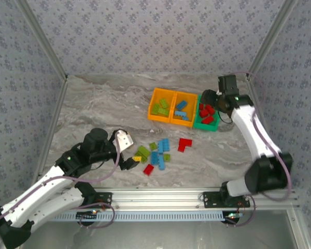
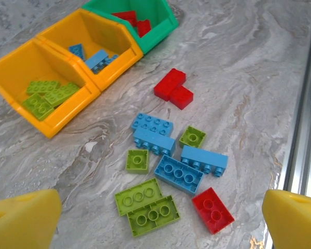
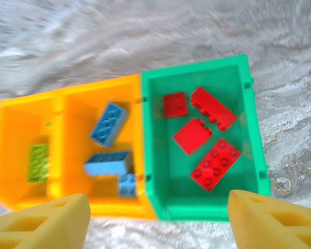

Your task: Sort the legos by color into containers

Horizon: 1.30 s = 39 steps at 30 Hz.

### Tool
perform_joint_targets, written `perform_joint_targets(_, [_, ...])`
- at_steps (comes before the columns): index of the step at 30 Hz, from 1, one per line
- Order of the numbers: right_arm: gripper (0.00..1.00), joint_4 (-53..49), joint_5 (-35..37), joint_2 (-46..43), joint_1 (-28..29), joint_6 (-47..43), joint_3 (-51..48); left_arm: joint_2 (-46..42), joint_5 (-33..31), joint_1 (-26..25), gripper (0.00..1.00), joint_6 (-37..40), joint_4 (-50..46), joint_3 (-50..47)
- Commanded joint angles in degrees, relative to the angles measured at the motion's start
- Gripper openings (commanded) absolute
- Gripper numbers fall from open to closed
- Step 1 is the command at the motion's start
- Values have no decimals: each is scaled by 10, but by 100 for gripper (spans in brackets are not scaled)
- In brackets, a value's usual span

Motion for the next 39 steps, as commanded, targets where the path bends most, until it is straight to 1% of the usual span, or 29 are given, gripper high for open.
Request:
perform_joint_targets(1, [78,-45,-13,-121,55,-2,-54,16,-50,-8,99,-98,50,15])
perform_joint_targets(4, [83,-71,-16,-220,122,12,-107,73,-151,-52,99,-201,42,65])
perform_joint_targets(6, [87,-95,-17,-273,166,28,-133,136,-219,-83,99,-280,15,114])
perform_joint_targets(9, [89,-146,-11,-317,205,62,-157,248,-298,-105,99,-414,-46,197])
perform_joint_targets(10, [90,-160,-11,-325,211,71,-163,281,-308,-108,98,-454,-61,216])
perform_joint_targets(12, [91,-186,-11,-333,222,81,-175,344,-304,-115,97,-524,-63,238])
perform_joint_targets(15, [92,-211,-2,-334,230,103,-185,412,-292,-119,93,-596,-53,243])
perform_joint_targets(18, [92,-213,3,-335,235,112,-194,450,-319,-118,89,-658,-84,241])
perform_joint_targets(20, [92,-204,1,-335,237,116,-203,457,-341,-118,88,-699,-115,232])
perform_joint_targets(22, [93,-192,-1,-333,238,118,-209,457,-344,-118,88,-730,-124,212])
perform_joint_targets(25, [93,-183,-3,-325,238,118,-210,462,-329,-114,88,-785,-165,191])
perform_joint_targets(27, [93,-181,-2,-319,239,116,-208,462,-318,-114,86,-829,-182,174])
perform_joint_targets(30, [93,-177,1,-314,240,119,-213,460,-294,-114,83,-887,-178,138])
perform_joint_targets(31, [93,-174,0,-313,240,121,-217,462,-287,-114,82,-896,-169,128])
perform_joint_targets(36, [93,-169,-1,-312,244,127,-220,482,-262,-114,82,-879,-118,124])
perform_joint_targets(39, [93,-177,4,-313,246,127,-218,496,-262,-114,81,-871,-106,127])
